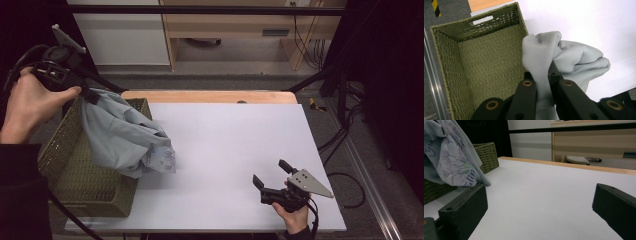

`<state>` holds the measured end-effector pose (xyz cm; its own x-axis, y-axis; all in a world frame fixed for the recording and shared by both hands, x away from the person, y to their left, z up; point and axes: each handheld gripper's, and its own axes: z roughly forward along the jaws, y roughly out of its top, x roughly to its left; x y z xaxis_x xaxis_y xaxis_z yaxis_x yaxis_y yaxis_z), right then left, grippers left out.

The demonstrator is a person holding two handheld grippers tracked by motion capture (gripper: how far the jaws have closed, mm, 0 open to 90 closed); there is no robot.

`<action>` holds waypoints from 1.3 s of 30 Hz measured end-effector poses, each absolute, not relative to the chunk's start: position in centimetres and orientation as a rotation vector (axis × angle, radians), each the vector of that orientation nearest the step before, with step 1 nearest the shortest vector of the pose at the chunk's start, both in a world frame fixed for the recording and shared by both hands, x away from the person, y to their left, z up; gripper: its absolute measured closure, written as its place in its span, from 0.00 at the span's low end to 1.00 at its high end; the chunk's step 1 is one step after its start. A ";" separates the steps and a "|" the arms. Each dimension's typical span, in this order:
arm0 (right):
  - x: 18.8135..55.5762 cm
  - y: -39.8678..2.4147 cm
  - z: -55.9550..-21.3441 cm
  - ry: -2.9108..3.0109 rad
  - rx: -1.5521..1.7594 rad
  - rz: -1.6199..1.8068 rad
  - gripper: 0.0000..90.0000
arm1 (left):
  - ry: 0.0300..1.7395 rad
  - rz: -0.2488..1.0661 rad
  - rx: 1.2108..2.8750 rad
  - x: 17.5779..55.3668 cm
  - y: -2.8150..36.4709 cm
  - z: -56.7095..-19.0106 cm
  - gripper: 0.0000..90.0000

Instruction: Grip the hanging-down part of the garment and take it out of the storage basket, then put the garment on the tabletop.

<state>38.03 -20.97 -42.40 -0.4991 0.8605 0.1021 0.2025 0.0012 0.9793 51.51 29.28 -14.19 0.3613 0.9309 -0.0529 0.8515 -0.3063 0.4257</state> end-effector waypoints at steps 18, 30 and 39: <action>38.0 -21.2 -42.7 1.729 1.111 1.532 0.00 | 1.518 0.285 2.273 51.6 27.2 -14.0 0.97; 37.8 -21.7 -42.5 1.728 1.126 1.546 0.00 | 1.381 0.282 2.334 51.5 21.7 -13.5 0.97; 37.7 -21.7 -42.5 1.733 1.125 1.550 0.00 | 1.257 0.292 2.382 50.9 17.5 -12.6 0.97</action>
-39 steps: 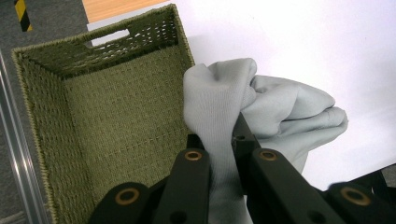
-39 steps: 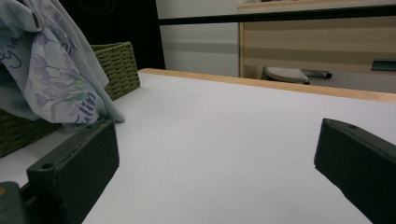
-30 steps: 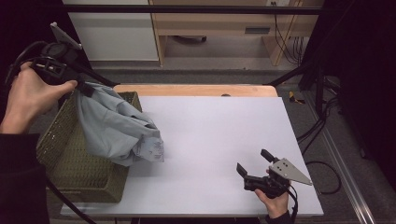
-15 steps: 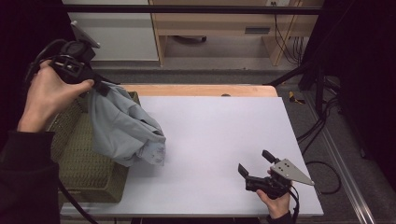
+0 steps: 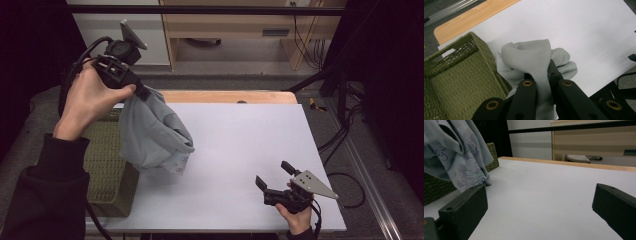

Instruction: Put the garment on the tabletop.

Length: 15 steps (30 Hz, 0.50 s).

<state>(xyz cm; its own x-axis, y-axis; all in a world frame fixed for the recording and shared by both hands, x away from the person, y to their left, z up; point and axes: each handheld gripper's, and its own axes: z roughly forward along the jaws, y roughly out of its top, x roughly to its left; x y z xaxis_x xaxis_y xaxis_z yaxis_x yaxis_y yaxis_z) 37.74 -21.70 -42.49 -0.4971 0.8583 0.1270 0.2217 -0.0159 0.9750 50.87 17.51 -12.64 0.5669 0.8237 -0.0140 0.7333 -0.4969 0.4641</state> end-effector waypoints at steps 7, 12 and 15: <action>37.8 -21.7 -42.5 1.734 1.128 1.560 0.00 | 1.160 0.294 2.425 50.5 14.9 -12.5 0.97; 37.7 -21.8 -42.4 1.734 1.116 1.554 0.00 | 1.119 0.288 2.444 50.4 12.9 -12.7 0.97; 37.7 -21.8 -42.4 1.732 1.121 1.557 0.00 | 1.094 0.290 2.451 50.4 11.6 -13.0 0.97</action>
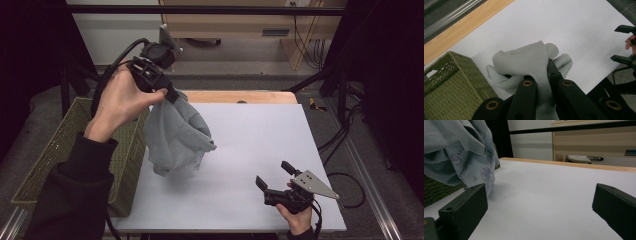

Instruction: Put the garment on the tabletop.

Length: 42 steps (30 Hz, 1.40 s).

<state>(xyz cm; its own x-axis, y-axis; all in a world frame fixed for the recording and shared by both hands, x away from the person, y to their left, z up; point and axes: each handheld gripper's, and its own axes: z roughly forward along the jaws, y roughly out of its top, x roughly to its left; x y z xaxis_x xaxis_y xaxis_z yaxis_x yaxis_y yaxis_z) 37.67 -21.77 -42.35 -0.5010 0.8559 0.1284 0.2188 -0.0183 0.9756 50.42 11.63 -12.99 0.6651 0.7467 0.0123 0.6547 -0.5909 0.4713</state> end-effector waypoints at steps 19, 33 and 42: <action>37.6 -22.0 -42.2 1.735 1.140 1.586 0.00 | 0.970 0.203 2.553 51.4 6.1 -18.1 0.97; 37.6 -22.0 -42.3 1.732 1.129 1.578 0.00 | 0.910 0.143 2.593 52.4 5.0 -23.2 0.97; 37.7 -22.0 -42.4 1.736 1.119 1.573 0.00 | 0.869 0.098 2.567 52.5 4.5 -26.5 0.97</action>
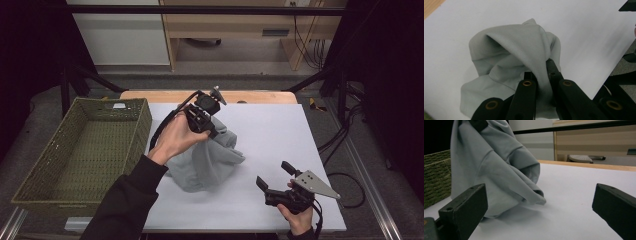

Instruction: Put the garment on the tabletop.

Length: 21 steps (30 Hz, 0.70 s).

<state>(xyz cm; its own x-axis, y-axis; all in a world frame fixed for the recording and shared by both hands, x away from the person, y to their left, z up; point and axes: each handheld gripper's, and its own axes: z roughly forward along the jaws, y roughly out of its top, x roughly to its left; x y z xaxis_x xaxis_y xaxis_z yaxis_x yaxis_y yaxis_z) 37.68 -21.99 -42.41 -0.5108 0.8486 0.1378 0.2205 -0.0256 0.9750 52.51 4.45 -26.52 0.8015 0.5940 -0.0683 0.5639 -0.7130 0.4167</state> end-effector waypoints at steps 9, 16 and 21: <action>37.7 -21.9 -42.5 1.738 1.128 1.577 0.00 | 0.837 0.026 2.557 52.4 3.4 -30.7 0.96; 37.7 -21.9 -42.5 1.742 1.126 1.569 0.00 | 0.804 -0.032 2.586 52.1 2.5 -33.5 0.96; 37.8 -21.8 -42.6 1.741 1.136 1.575 0.00 | 0.790 -0.018 2.627 52.0 2.1 -34.1 0.91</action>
